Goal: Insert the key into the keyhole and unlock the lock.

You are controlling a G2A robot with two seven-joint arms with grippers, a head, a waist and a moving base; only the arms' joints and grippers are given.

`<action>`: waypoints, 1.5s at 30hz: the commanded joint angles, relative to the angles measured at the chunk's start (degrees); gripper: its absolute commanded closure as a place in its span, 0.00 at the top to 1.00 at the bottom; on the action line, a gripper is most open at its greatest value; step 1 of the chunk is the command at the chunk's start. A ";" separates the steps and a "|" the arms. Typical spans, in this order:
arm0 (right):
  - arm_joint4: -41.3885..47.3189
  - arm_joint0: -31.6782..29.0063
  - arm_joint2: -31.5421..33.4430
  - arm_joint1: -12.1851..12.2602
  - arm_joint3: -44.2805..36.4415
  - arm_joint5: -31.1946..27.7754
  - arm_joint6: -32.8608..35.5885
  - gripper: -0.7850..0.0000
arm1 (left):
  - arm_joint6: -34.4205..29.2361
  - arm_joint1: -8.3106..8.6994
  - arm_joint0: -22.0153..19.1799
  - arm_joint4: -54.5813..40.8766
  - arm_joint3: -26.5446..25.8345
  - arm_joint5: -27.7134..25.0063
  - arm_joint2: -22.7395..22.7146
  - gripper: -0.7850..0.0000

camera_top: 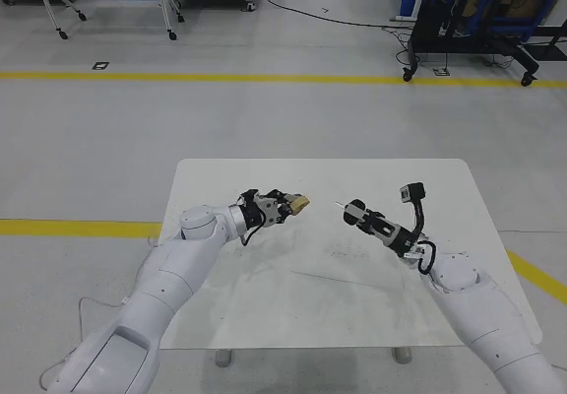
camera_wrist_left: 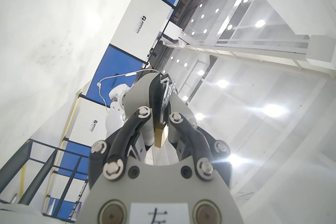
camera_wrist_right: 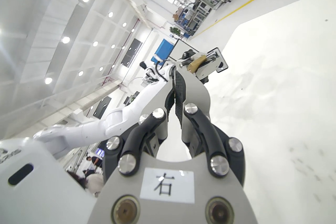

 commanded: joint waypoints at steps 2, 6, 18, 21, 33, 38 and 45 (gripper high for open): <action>-3.63 -1.48 -0.17 -0.25 -3.69 8.71 -6.91 0.00 | 5.44 -1.05 -0.14 -0.07 -1.27 0.22 1.24 0.00; -6.63 -6.95 2.24 0.29 -12.51 15.30 -11.53 0.00 | 8.97 -2.22 -1.43 0.06 -0.79 1.31 2.47 0.00; -10.31 -16.96 7.15 1.26 -25.47 23.12 -15.88 0.00 | 8.39 -3.49 -3.22 -0.73 1.79 2.83 3.23 0.00; -10.31 -16.96 7.15 1.26 -25.47 23.12 -15.88 0.00 | 8.39 -3.49 -3.22 -0.73 1.79 2.83 3.23 0.00; 1.58 -14.63 4.69 0.34 -27.02 39.75 -9.11 0.00 | 8.84 -3.48 -2.85 -0.47 1.40 2.61 3.27 0.00; 8.09 -13.64 4.34 -0.45 -29.45 50.54 -14.46 0.00 | 11.56 -3.23 -1.07 2.64 -2.11 2.01 3.25 0.00; 10.71 -14.13 4.74 -1.24 -31.11 51.81 -21.23 0.00 | 14.01 -3.04 0.55 5.10 -5.29 2.54 2.75 0.00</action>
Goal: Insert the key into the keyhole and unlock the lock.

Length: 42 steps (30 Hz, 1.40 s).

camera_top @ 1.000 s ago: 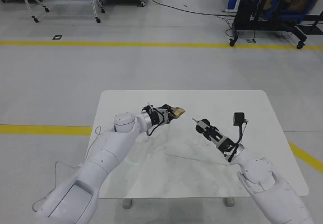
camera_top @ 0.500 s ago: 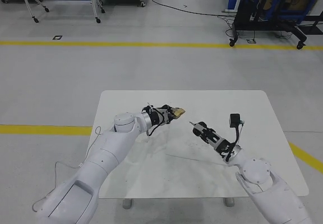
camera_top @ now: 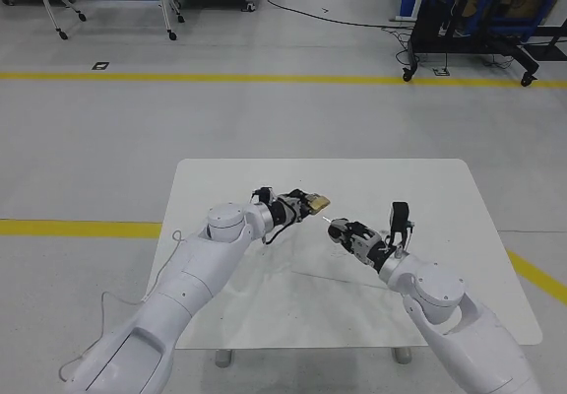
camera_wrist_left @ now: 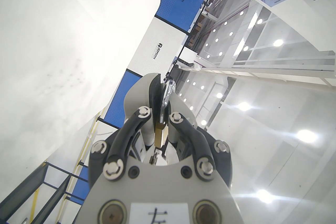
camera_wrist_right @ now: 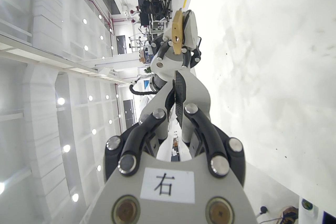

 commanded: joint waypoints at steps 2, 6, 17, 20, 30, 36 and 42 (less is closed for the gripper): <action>1.02 0.33 0.44 -0.28 0.56 0.72 -2.08 0.00 | 0.14 0.05 0.35 0.62 -0.69 0.57 -0.31 0.00; 0.52 1.46 -0.39 -0.65 1.29 2.65 -3.28 0.00 | -0.35 0.03 0.27 1.78 -0.99 1.88 -0.25 0.00; -0.26 3.10 -1.68 -1.51 2.29 4.99 -5.03 0.00 | -0.99 -0.27 0.24 3.41 -0.75 2.62 -0.51 0.00; -0.33 2.85 -1.44 -1.64 2.13 5.00 -5.24 0.00 | -1.50 -0.35 0.34 3.79 -0.78 3.01 -0.48 0.00; -1.96 3.00 -2.27 -2.27 2.12 6.31 -7.24 0.00 | -2.40 -0.73 0.21 4.52 -0.29 3.39 -0.63 0.00; -2.26 3.11 -2.27 -2.53 2.31 6.83 -6.46 0.00 | -2.03 -0.81 0.35 5.38 -0.37 3.16 -0.97 0.00; -2.79 3.25 -2.55 -2.84 2.59 7.49 -6.46 0.00 | -1.51 -1.01 0.41 7.31 -0.74 3.01 -0.49 0.00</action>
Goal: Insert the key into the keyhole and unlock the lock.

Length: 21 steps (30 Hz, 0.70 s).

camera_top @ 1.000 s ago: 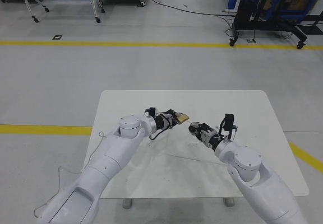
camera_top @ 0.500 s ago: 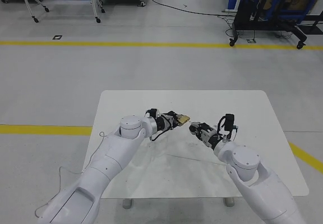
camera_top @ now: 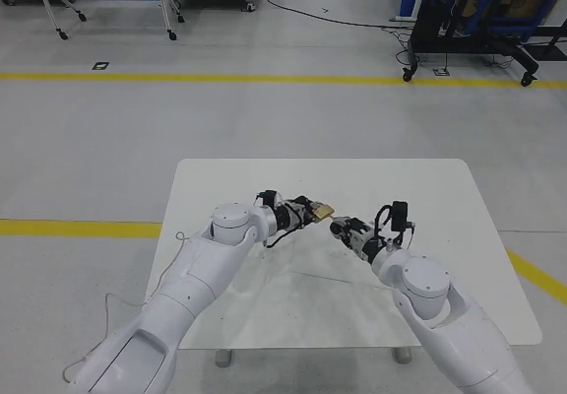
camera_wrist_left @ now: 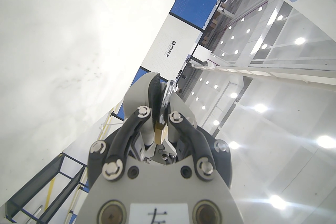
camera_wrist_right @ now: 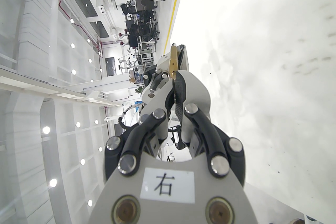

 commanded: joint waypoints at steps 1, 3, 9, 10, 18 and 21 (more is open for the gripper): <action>-0.17 0.23 -0.29 -0.14 0.22 0.18 0.00 0.00 | 0.12 -0.08 0.08 0.38 -0.05 -0.07 0.07 0.00; -0.32 0.57 -0.60 -0.31 0.59 0.43 -0.15 0.00 | 0.09 -0.15 0.09 0.62 -0.05 -0.07 0.07 0.00; -0.84 1.73 -1.71 -0.91 1.48 1.02 -1.49 0.00 | -0.49 -0.32 0.06 0.85 0.16 0.19 -0.16 0.00; -0.87 1.97 -1.88 -1.01 1.71 1.04 -1.64 0.00 | -0.62 -0.35 0.09 0.87 0.17 0.17 -0.19 0.00; 3.91 2.62 -1.56 -1.59 2.48 -1.10 2.59 1.00 | -0.96 -0.50 0.22 0.67 0.35 -0.30 -0.97 0.00; 3.91 2.62 -1.56 -1.59 2.48 -1.10 2.59 1.00 | -0.74 -0.47 0.50 -0.25 0.31 -0.77 -1.87 0.00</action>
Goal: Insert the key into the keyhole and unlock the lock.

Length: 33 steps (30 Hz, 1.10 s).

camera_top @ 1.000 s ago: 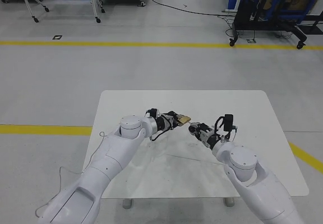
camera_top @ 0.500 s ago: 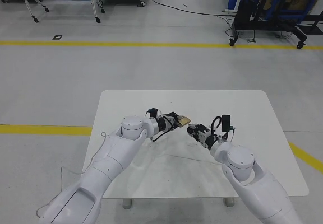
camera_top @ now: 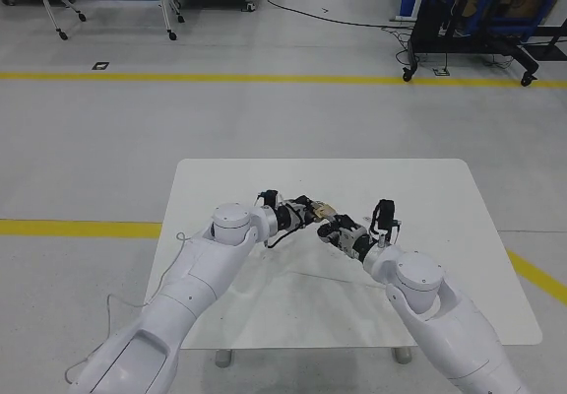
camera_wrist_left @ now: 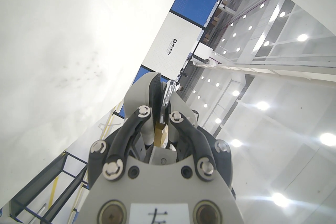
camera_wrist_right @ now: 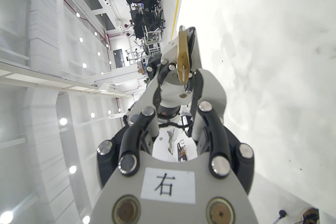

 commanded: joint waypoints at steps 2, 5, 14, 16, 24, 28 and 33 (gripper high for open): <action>-0.30 0.00 -0.04 0.00 0.00 0.05 -0.25 1.00 | 0.28 0.05 0.30 -0.62 -0.16 -0.50 -0.79 0.00; -0.30 0.00 -0.04 0.00 0.00 0.05 -0.25 1.00 | 0.89 0.08 0.76 -0.92 -0.67 -1.58 -1.51 0.00; 13.70 -2.53 5.24 -0.12 2.07 -11.12 12.01 1.00 | 1.01 0.51 3.40 0.49 -4.33 -9.61 -3.38 0.00; 17.91 -3.34 6.88 -0.01 3.86 -13.85 18.60 0.96 | 0.89 0.68 4.22 0.94 -5.31 -11.54 -3.90 0.00; 22.68 -1.53 7.54 -0.20 9.37 -12.63 24.65 0.35 | -0.53 1.20 6.55 2.39 -8.24 -15.45 -5.31 0.00; 23.22 -0.45 6.94 -0.48 10.97 -12.60 24.33 0.26 | -0.54 1.27 7.03 2.87 -8.93 -15.45 -5.56 0.00; 22.90 -0.28 6.41 -0.81 11.36 -13.82 22.42 0.22 | -0.76 1.35 7.29 3.17 -9.33 -14.95 -5.96 0.00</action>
